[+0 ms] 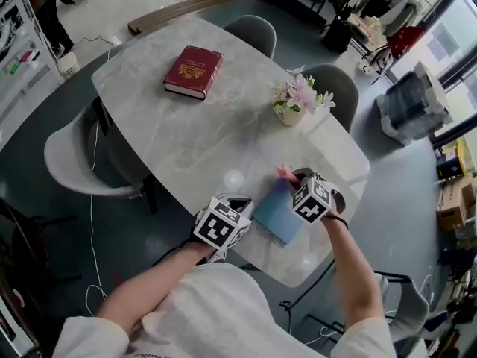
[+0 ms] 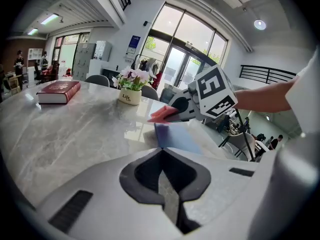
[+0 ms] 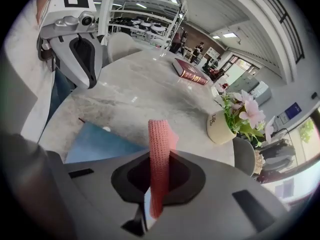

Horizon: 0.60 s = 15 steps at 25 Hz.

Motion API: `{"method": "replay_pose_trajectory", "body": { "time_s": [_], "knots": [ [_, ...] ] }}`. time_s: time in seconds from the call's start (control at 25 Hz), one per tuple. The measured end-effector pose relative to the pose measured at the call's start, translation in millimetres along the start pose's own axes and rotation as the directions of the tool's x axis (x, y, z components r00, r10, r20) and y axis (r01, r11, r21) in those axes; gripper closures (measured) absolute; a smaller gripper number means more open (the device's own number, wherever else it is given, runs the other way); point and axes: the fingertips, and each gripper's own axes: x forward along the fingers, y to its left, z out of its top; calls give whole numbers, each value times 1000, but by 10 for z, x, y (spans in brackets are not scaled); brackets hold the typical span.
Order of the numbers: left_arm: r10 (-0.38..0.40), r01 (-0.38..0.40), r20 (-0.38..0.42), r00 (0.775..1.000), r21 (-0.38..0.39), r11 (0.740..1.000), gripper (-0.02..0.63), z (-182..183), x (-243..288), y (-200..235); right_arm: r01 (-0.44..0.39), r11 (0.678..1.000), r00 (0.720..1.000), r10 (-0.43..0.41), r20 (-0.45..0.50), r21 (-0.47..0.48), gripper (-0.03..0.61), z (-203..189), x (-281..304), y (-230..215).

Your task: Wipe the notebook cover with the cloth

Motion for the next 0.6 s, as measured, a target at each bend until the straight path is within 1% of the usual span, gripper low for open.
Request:
{"method": "replay_pose_trajectory", "body": {
  "time_s": [0.28,0.48,0.6],
  "knots": [
    [53,-53,0,999,-37,998,607,-26,8,137,-24,987,998,15,-62,-158,563,-88,290,-116],
    [68,-69,-9,998,-43,997,607,-51,40,156,-38,951,992,-1,-129,-307,563,-197,442,-122],
    [67,-68,-7,998,-37,997,607,-38,55,124,-54,935,990,3,-144,-350,563,-230,477,-82]
  ]
}}
